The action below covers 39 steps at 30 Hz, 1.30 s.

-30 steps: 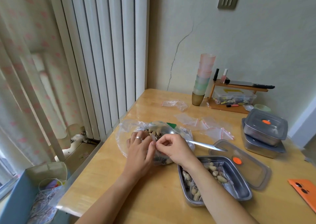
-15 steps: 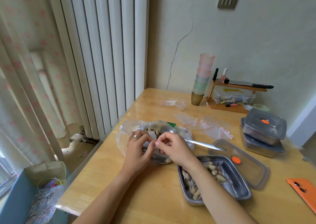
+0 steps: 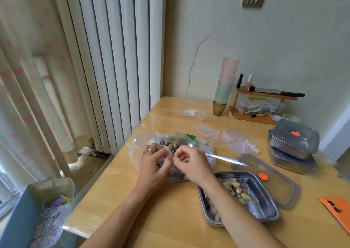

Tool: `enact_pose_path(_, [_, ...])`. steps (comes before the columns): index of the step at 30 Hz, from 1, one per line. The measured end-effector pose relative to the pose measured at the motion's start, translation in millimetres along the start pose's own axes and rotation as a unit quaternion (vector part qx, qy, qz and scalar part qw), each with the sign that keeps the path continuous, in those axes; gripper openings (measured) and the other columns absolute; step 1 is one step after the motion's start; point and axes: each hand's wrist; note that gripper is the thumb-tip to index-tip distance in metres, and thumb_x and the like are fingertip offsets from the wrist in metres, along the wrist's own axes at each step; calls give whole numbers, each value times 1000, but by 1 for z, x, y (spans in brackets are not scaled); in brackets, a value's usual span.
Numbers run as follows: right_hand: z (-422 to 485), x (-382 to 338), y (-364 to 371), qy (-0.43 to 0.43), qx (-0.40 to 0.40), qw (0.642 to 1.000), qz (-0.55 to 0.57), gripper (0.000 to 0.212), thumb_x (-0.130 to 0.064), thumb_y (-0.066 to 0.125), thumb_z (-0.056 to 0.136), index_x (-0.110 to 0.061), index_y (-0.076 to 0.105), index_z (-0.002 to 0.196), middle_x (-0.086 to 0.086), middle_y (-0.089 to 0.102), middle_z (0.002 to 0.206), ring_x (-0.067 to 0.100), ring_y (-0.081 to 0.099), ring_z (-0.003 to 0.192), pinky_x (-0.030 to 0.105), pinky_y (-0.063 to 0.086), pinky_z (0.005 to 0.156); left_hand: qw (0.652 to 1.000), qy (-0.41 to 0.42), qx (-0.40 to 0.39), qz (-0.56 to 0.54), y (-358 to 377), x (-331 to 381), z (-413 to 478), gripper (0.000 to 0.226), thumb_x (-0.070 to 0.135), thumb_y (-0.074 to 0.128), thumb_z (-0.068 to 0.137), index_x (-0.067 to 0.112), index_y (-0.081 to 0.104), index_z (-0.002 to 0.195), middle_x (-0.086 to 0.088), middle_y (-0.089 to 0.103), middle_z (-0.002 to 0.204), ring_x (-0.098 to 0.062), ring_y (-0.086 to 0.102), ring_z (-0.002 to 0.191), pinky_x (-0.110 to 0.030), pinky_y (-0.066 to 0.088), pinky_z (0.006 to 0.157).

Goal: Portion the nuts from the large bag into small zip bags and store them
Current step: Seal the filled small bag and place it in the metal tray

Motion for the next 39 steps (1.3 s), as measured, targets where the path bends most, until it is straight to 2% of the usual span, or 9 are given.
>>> enact_pose_path(5, [0,-2,-1,-16,-6,1000,16,8,-17,69,93,-18,71,85,-2,73,73,18,69,69,35,61,68,999,-13,-42,-18,-3,-2,2,28,35,54,98,31,64,73,9,56,86,-16,48,103,-30,42,88])
enact_pose_path(8, [1,-1,-3,6,-5,1000,13,8,-16,69,91,-16,69,83,2,73,70,23,69,64,38,60,63,999,-6,-49,-22,-3,1,2,25,33,58,93,30,63,69,12,56,84,-17,49,100,-24,40,84])
enact_pose_path(14, [0,-3,0,1,8,999,-31,10,-14,72,87,-16,68,79,-2,67,63,3,55,49,15,43,51,999,0,-41,-2,-3,2,1,18,30,64,82,27,56,66,13,51,78,-14,48,93,-23,40,77])
enact_pose_path(23, [3,3,-4,-25,68,995,-65,15,-7,69,84,-15,59,76,-6,54,59,7,47,50,19,39,51,999,-16,-26,-15,-3,4,0,20,18,62,78,21,51,61,10,51,74,-15,48,88,-26,41,73])
enact_pose_path(27, [-1,-5,-5,-97,60,990,-78,18,-7,61,92,-19,49,94,-2,54,76,10,48,59,32,47,57,1000,-25,-5,-11,-2,0,1,28,20,59,86,16,50,60,4,50,71,-18,48,84,-34,42,72])
enact_pose_path(30, [-3,-8,-2,-173,33,976,-131,18,-4,56,92,-22,53,90,-7,49,83,16,50,70,38,47,61,998,-52,7,-29,-4,-1,1,28,24,55,88,20,52,61,4,51,72,-20,49,84,-29,41,74])
enact_pose_path(34, [-3,-3,2,-201,30,956,-210,13,-11,58,92,-16,68,85,-7,42,98,16,49,79,39,50,65,998,-50,13,-48,-5,2,1,27,27,52,87,28,51,61,0,54,72,-17,50,78,-21,38,71])
enact_pose_path(36, [-3,-6,2,-251,38,936,-244,14,-10,55,86,-9,67,77,-3,40,99,16,44,84,36,44,62,996,-66,16,-57,-5,1,2,28,27,52,87,20,51,60,-3,54,71,-18,50,75,-24,40,69])
enact_pose_path(39, [-10,-16,4,-336,-1,903,-270,13,-10,54,79,-6,64,71,3,53,105,21,48,89,33,41,68,987,-119,14,-107,-7,-1,1,30,23,52,86,10,51,59,-10,52,68,-22,49,71,-27,39,61])
Point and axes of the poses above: each hand's wrist, its own z-axis towards the middle knuckle, its own y-axis out of the palm, x = y × z
